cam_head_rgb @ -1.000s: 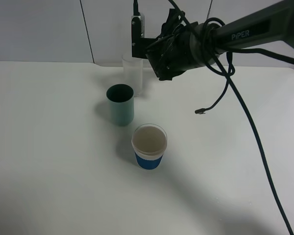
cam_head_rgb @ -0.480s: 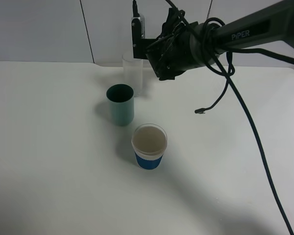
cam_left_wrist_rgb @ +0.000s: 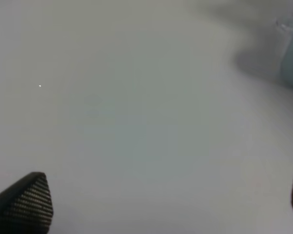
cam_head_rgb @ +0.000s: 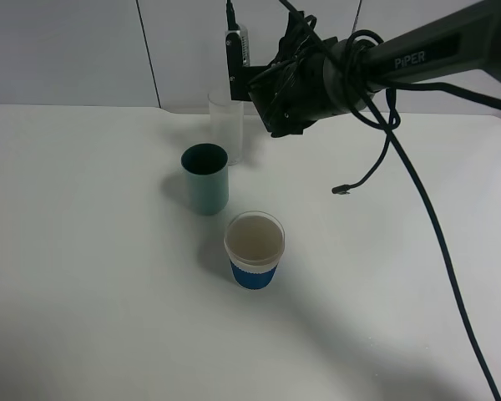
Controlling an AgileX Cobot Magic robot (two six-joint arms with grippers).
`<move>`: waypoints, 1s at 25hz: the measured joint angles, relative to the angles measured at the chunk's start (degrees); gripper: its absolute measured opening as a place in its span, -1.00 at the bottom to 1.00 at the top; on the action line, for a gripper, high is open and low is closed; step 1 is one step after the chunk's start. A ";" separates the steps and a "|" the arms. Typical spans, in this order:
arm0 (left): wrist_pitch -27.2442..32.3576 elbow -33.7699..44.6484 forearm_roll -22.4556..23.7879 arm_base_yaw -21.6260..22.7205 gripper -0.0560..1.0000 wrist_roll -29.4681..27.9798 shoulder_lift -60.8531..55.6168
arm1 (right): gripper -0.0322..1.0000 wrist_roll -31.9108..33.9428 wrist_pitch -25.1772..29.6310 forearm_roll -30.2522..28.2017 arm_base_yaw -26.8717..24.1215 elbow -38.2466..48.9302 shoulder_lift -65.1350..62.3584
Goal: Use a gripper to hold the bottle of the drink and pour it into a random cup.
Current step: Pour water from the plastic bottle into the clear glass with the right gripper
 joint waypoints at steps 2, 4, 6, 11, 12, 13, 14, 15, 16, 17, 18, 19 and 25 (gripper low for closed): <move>0.00 0.00 0.00 0.00 0.99 0.00 0.00 | 0.14 -0.20 0.10 0.00 0.00 0.00 0.00; 0.00 0.00 0.00 0.00 0.99 0.00 0.00 | 0.14 -0.48 0.17 0.00 0.00 0.00 0.00; 0.00 0.00 0.00 0.00 0.99 0.00 0.00 | 0.14 -0.90 0.27 0.00 0.00 0.00 0.00; 0.00 0.00 0.00 0.00 0.99 0.00 0.00 | 0.14 -1.78 0.58 0.00 0.00 0.00 0.00; 0.00 0.00 0.00 0.00 0.99 0.00 0.00 | 0.14 -2.17 0.64 0.00 0.00 0.00 0.00; 0.00 0.00 0.00 0.00 0.99 0.00 0.00 | 0.14 -2.45 0.77 0.00 0.00 0.00 0.00; 0.00 0.00 0.00 0.00 0.99 0.00 0.00 | 0.14 -2.45 0.78 0.00 0.00 0.00 0.00; 0.00 0.00 0.00 0.00 0.99 0.00 0.00 | 0.14 -2.50 0.91 0.00 0.00 0.00 0.00; 0.00 0.00 0.00 0.00 0.99 0.00 0.00 | 0.14 -2.50 0.97 0.00 0.00 0.00 0.00; 0.00 0.00 0.00 0.00 0.99 0.00 0.00 | 0.14 -2.50 1.08 -0.07 0.00 0.00 0.00; 0.00 0.00 0.00 0.00 0.99 0.00 0.00 | 0.14 -2.52 1.20 -0.42 0.00 0.00 0.00; 0.00 0.00 0.00 0.00 0.99 0.00 0.00 | 0.14 -2.57 1.22 -0.76 0.00 0.00 0.00; 0.00 0.00 0.00 0.00 0.99 0.00 0.00 | 0.14 -2.57 1.31 -1.86 0.37 0.00 0.00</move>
